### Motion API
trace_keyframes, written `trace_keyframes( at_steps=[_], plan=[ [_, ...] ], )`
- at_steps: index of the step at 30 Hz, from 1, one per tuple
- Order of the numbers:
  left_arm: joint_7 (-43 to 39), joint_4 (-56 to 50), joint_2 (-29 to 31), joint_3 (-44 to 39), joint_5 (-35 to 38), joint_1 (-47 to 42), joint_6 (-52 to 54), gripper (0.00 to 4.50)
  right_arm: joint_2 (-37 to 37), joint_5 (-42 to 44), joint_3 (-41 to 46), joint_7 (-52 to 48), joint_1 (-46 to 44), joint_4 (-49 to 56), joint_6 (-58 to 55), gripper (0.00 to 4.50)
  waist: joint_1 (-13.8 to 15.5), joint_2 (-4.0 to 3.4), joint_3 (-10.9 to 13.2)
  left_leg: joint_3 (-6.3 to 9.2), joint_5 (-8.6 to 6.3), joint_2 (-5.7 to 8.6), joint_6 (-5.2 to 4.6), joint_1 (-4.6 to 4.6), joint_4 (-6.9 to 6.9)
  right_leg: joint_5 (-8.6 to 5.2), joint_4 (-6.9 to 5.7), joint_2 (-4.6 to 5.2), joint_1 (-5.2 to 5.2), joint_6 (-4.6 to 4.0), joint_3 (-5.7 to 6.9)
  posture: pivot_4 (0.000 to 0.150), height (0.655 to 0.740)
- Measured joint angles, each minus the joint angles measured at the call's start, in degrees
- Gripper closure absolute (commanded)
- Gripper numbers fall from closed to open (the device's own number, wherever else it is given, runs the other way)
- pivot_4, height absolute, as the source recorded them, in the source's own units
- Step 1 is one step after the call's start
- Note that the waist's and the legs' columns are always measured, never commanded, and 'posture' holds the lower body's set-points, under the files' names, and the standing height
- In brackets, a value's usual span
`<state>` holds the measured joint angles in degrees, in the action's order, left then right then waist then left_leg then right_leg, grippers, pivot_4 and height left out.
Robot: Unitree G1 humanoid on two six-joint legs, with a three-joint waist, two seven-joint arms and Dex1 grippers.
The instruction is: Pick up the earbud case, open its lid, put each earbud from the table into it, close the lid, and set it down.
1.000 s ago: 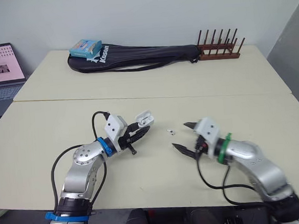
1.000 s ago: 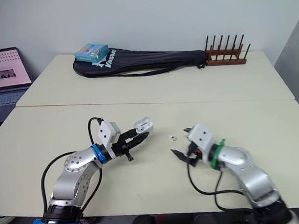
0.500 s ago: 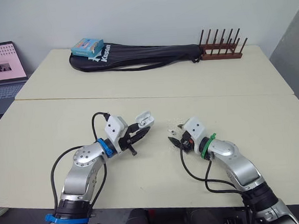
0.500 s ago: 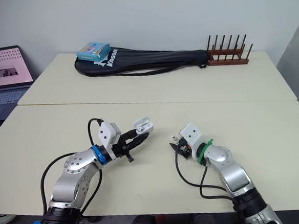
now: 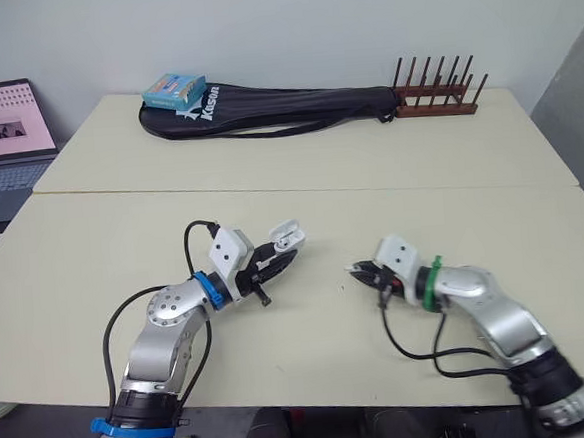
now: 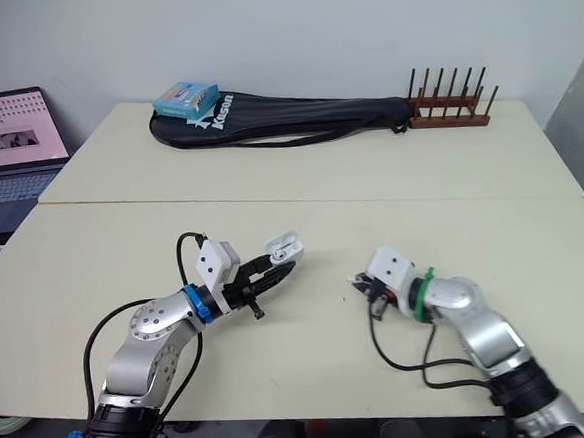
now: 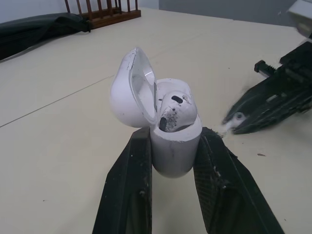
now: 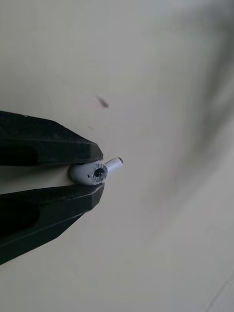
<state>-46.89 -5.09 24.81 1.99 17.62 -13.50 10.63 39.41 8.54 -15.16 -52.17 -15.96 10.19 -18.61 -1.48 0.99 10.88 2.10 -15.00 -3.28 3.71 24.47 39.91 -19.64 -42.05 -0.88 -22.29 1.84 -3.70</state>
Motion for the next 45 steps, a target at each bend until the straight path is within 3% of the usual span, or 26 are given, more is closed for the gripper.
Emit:
trace_keyframes(
  at_steps=[3, 6, 11, 15, 20, 23, 28, 34, 37, 40, 44, 45],
  plan=[
    [0.0, -1.3, -0.1, 0.1, 0.0, 1.3, 0.0, 3.71, 9.3, 1.5, 1.7, -11.6, 1.0, -1.2, 8.2, 4.28, -0.2, 0.01, 0.0, 0.04, 0.00, -0.04, 0.00, -0.02, -0.02, 0.00, 0.00, -0.03, 0.01, 0.00, 0.04, 0.150, 0.6787],
    [0.1, -2.3, -0.4, 1.2, 0.0, 2.1, 0.2, 3.71, 16.6, 1.4, 1.6, -23.8, 0.5, -7.9, 23.3, 4.28, -0.4, 0.01, 0.0, 0.02, 0.00, -0.10, 0.00, -0.14, -0.02, 0.00, -0.02, -0.07, 0.09, 0.00, 0.03, 0.150, 0.6787],
    [0.2, -4.0, -0.9, 2.4, 0.0, 2.9, 0.4, 3.71, 17.1, 0.6, 0.0, -34.5, -4.9, -18.4, 36.0, 4.28, -0.6, 0.01, 0.0, -0.16, 0.01, -0.17, 0.00, -0.35, -0.02, 0.01, -0.05, -0.11, 0.19, -0.03, -0.12, 0.150, 0.6787],
    [0.5, -4.5, -0.9, 2.5, 0.0, 3.6, 1.3, 3.71, 16.5, 0.5, -2.2, -36.2, -7.9, -22.7, 39.1, 4.28, -0.4, 0.01, 0.0, -0.19, 0.01, -0.15, 0.01, -0.36, -0.02, 0.02, -0.05, -0.07, 0.21, -0.03, -0.15, 0.150, 0.6787],
    [1.2, -5.9, -0.9, 2.5, 0.0, 4.2, 1.8, 3.71, 15.4, -0.7, -3.0, -36.4, -9.9, -26.3, 41.4, 2.64, -0.3, 0.00, 0.0, -0.20, 0.01, -0.13, 0.01, -0.41, -0.01, 0.03, -0.05, -0.04, 0.26, -0.04, -0.17, 0.150, 0.6787],
    [1.2, -6.3, -0.9, 2.5, 0.0, 4.4, 2.0, 3.71, 15.6, -0.8, -2.8, -36.3, -9.8, -26.4, 42.3, 2.60, -0.3, 0.00, 0.0, -0.18, 0.01, -0.13, 0.01, -0.48, -0.02, 0.03, -0.05, -0.04, 0.33, -0.04, -0.15, 0.150, 0.6787],
    [1.1, -6.3, -0.8, 2.7, 0.0, 4.5, 2.7, 3.71, 18.3, 0.7, 1.6, -34.2, -5.2, -21.6, 37.3, 2.60, -0.1, -0.03, 0.0, -0.18, 0.01, -0.12, 0.01, -0.46, -0.02, 0.03, -0.05, -0.01, 0.33, -0.04, -0.17, 0.150, 0.6787],
    [0.4, -5.9, -0.8, 2.9, 0.2, 4.3, 2.7, 3.71, 26.0, 11.3, 17.0, -28.4, 9.6, -3.9, 17.9, 2.60, 0.1, -0.06, 0.0, -0.10, 0.00, -0.10, 0.01, -0.47, -0.07, 0.02, -0.02, -0.03, 0.40, -0.04, -0.09, 0.150, 0.6787],
    [-0.1, -5.4, -0.9, 3.4, 0.2, 3.9, 2.7, 3.71, 26.1, 15.5, 23.3, -24.2, 16.9, 3.3, 7.7, 2.60, -0.1, -0.04, 0.0, -0.15, 0.01, -0.09, 0.01, -0.56, -0.04, 0.02, -0.01, -0.03, 0.50, -0.03, -0.17, 0.150, 0.6787],
    [-0.3, -5.0, -1.0, 3.7, 0.2, 3.2, 2.7, 3.71, 23.5, 17.9, 26.7, -18.3, 20.0, 7.4, -0.6, 2.00, -0.3, -0.04, 0.0, -0.21, 0.01, -0.12, 0.01, -0.63, -0.02, 0.01, -0.01, -0.07, 0.53, -0.01, -0.24, 0.150, 0.6787],
    [-0.6, -4.2, -1.4, 3.9, 0.2, 2.5, 2.6, 3.71, 19.8, 16.0, 26.6, -9.5, 20.2, 9.7, -6.4, 0.62, -0.3, -0.04, 0.0, -0.28, 0.01, -0.10, 0.01, -0.62, -0.03, -0.04, 0.02, -0.07, 0.51, 0.07, -0.29, 0.150, 0.6787],
    [-0.6, -4.0, -1.4, 4.0, 0.2, 2.5, 2.6, 3.71, 18.9, 14.9, 26.0, -7.6, 19.9, 9.7, -7.4, 0.59, -0.3, -0.04, 0.0, -0.30, 0.01, -0.09, 0.01, -0.60, -0.03, -0.03, 0.03, -0.07, 0.49, 0.06, -0.31, 0.150, 0.6787]
  ],
)
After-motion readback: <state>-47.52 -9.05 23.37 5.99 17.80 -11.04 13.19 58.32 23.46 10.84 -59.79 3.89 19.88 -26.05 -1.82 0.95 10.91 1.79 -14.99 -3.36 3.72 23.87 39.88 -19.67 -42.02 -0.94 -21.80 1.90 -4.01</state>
